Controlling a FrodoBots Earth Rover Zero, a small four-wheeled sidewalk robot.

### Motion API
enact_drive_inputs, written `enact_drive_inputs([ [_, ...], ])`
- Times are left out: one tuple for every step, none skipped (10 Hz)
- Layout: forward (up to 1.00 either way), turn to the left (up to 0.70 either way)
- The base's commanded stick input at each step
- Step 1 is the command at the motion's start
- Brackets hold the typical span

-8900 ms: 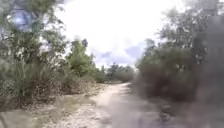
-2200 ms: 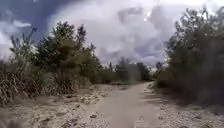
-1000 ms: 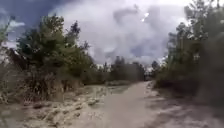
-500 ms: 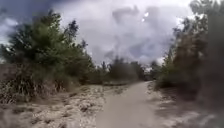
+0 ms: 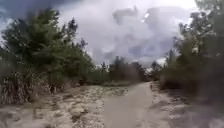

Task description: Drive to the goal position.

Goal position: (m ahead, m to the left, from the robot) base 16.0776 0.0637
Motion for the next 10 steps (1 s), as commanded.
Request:
enact_drive_inputs([
  [0.85,0.02],
  [0.85,0.02],
  [0.85,0.02],
  [0.85,0.02],
  [0.85,0.02],
  [0.85,0.02],
  [0.85,0.02],
  [0.85,0.02],
  [0.85,0.02],
  [0.85,0.02],
])
